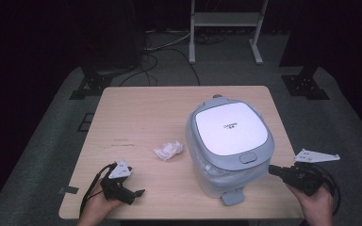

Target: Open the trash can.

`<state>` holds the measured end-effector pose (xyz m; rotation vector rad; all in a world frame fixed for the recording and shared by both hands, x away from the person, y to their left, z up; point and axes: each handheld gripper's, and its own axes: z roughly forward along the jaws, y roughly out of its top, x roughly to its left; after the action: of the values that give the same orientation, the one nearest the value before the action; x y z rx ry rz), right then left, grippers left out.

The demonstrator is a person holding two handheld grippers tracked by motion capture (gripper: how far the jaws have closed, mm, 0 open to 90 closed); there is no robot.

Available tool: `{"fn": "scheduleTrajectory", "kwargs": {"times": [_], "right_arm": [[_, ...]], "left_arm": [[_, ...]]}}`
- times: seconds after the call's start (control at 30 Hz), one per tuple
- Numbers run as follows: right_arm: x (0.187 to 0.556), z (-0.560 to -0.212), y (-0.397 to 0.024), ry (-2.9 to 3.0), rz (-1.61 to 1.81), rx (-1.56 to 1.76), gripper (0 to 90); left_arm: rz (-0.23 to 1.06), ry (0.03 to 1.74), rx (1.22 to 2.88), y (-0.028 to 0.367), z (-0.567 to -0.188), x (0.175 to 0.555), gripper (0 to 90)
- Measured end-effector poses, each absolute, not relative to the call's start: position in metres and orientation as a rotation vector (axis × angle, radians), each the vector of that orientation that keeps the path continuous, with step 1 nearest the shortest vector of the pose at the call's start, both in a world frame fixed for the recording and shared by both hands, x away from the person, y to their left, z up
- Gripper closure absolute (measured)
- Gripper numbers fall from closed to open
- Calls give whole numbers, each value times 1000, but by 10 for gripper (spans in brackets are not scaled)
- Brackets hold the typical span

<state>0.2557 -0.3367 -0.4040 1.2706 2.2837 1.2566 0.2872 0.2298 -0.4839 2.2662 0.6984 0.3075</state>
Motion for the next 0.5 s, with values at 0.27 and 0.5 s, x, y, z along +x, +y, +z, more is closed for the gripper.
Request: {"fn": "scheduleTrajectory", "kwargs": {"times": [0.27, 0.5], "right_arm": [[254, -386, -342, 2280, 1304, 1229, 900], [251, -370, -345, 2274, 1345, 1201, 900]], "left_arm": [[309, 695, 2270, 230, -484, 287, 0], [308, 696, 2270, 230, -484, 287, 0]]}}
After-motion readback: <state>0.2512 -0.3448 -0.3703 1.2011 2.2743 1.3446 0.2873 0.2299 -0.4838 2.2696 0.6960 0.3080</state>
